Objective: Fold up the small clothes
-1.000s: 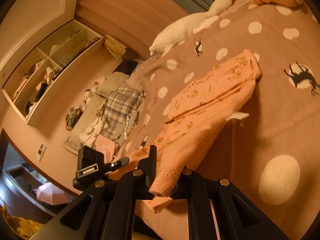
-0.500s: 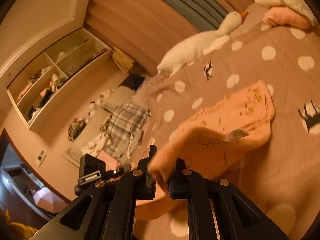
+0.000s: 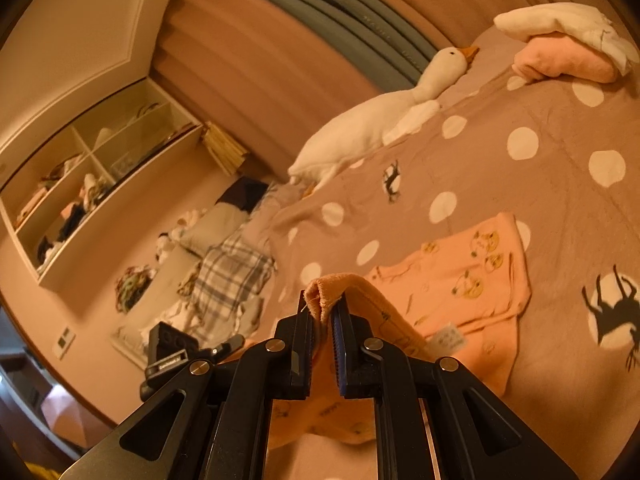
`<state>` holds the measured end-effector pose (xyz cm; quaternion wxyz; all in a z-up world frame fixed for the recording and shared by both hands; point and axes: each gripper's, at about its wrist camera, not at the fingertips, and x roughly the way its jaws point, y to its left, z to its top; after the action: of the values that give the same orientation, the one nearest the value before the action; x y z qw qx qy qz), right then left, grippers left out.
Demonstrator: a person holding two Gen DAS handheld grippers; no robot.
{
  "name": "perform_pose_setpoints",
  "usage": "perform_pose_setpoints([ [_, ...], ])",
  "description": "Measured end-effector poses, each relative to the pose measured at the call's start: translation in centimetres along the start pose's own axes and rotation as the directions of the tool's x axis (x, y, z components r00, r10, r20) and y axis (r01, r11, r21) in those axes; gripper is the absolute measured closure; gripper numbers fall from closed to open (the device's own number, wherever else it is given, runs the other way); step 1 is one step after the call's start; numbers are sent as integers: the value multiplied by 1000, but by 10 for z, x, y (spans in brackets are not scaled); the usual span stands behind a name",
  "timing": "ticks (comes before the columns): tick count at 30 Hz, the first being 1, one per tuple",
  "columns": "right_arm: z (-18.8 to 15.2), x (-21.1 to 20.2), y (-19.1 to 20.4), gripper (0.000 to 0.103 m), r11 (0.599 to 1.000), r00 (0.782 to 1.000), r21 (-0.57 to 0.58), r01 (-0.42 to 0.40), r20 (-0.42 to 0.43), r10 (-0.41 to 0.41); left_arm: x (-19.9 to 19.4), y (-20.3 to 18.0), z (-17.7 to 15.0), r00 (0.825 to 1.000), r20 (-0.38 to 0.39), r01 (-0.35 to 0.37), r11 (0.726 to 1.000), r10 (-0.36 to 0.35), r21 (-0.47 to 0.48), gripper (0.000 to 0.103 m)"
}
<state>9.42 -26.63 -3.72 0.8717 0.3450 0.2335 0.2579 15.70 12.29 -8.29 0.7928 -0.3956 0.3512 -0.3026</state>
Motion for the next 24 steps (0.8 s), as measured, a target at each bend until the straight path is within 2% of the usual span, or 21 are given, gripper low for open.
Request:
perform_pose_setpoints([
  [8,35,29,-23,93,998,998,43,47,45,-49,18,21,48,998,59,-17,999,20,-42,87],
  [11,43,51,-37,93,995,996,47,88,21,-89,34,37,59,997,51,-52,996,56,-71,87],
  [15,45,81,-69,93,974,979,109,197,-74,-190,49,67,60,995,1,-102,983,104,-151,86],
  [18,39,85,-82,93,968,972,115,223,-104,-212,46,84,53,991,-33,-131,974,127,-183,81],
  [19,38,84,-83,93,968,972,114,222,-104,-211,44,91,51,991,-42,-136,971,131,-197,73],
  [20,36,83,-85,93,969,973,115,220,-105,-208,43,96,50,990,-51,-137,967,129,-213,59],
  [21,35,82,-87,93,969,973,120,218,-106,-206,43,103,50,990,-61,-136,961,125,-241,53],
  [22,34,81,-88,93,968,973,127,216,-108,-203,43,107,50,990,-64,-137,956,125,-258,50],
  [24,33,81,-89,93,968,973,129,213,-114,-199,44,112,50,988,-69,-148,953,135,-265,50],
])
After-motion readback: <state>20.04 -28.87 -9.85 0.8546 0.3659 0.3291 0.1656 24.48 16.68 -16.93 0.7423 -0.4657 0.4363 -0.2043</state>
